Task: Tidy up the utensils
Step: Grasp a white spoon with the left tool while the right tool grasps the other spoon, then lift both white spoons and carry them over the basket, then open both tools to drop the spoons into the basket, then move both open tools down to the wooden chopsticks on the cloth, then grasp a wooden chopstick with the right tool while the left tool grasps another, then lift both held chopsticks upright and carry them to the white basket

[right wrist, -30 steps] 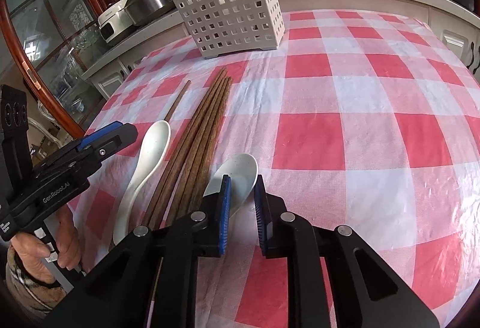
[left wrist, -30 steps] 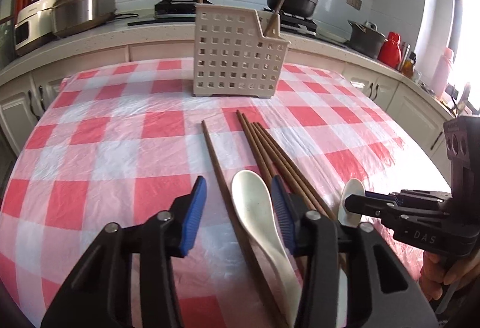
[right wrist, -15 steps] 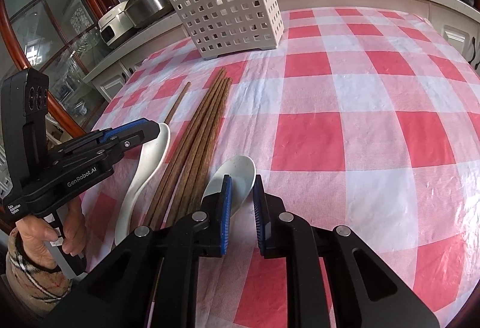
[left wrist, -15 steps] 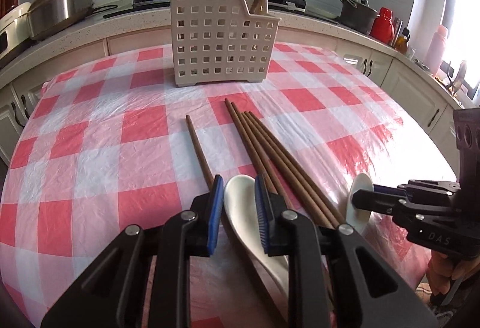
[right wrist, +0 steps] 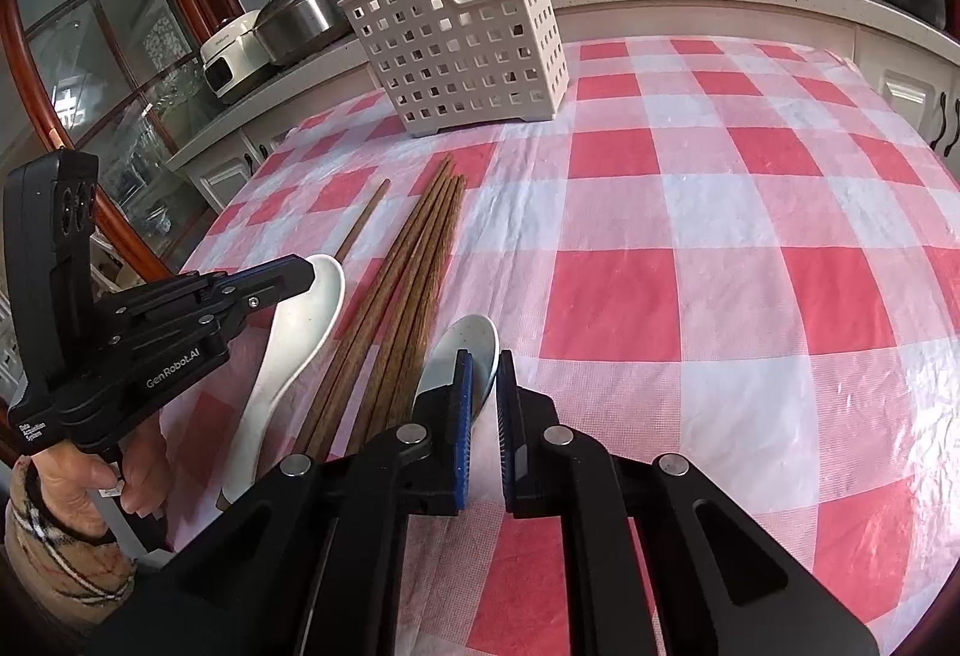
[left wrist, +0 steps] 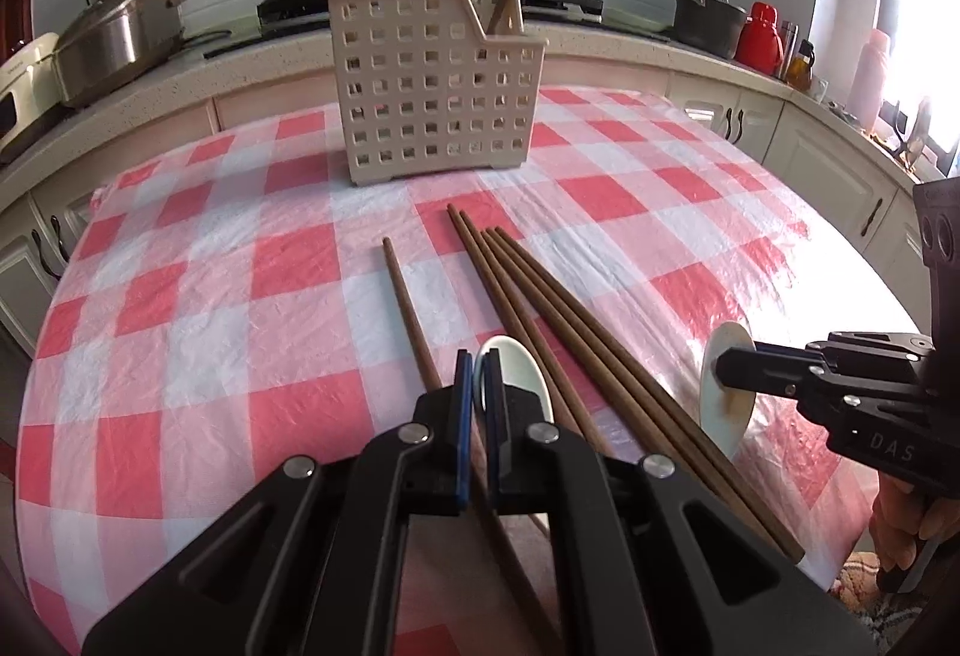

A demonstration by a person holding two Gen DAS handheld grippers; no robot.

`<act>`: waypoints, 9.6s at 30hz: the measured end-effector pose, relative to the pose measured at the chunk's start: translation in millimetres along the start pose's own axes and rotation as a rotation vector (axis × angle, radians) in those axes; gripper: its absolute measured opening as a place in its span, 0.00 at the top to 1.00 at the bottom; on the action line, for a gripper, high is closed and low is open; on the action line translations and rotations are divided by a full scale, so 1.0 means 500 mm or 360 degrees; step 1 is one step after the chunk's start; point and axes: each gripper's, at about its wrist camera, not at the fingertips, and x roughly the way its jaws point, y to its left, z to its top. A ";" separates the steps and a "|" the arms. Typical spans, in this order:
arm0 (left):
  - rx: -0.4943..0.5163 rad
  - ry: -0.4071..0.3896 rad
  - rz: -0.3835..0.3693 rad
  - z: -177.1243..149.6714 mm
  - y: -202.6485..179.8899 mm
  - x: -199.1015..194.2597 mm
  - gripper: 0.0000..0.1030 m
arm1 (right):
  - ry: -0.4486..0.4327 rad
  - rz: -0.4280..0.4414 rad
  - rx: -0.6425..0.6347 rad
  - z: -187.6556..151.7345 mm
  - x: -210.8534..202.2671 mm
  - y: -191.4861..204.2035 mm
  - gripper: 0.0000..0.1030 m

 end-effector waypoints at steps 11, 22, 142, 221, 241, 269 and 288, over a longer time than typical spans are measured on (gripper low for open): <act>0.0071 -0.0301 0.0149 0.015 -0.026 -0.124 0.96 | -0.0313 -0.0207 -0.0276 0.029 -0.093 0.060 0.96; 0.0077 -0.0316 0.0134 0.002 -0.038 -0.136 0.96 | -0.0005 -0.0084 -0.0022 0.016 -0.020 -0.003 0.90; -0.0033 -0.0911 0.0699 0.503 0.081 0.057 0.96 | -0.1044 -0.0466 -0.0497 0.525 0.131 0.038 0.96; -0.0303 -0.0091 0.0402 0.012 0.077 -0.031 0.19 | 0.0170 -0.0331 -0.0329 0.131 0.173 0.074 0.94; -0.0170 0.0190 0.0356 0.065 0.022 0.135 0.75 | 0.0128 -0.0206 -0.0189 0.109 0.123 -0.004 0.94; -0.0191 -0.0238 0.0272 0.084 0.000 -0.094 0.95 | -0.0276 -0.0142 -0.0249 0.150 -0.038 0.041 0.94; -0.0164 -0.0490 0.0334 0.083 -0.013 -0.244 0.95 | -0.0508 -0.0150 -0.0343 0.153 -0.168 0.096 0.95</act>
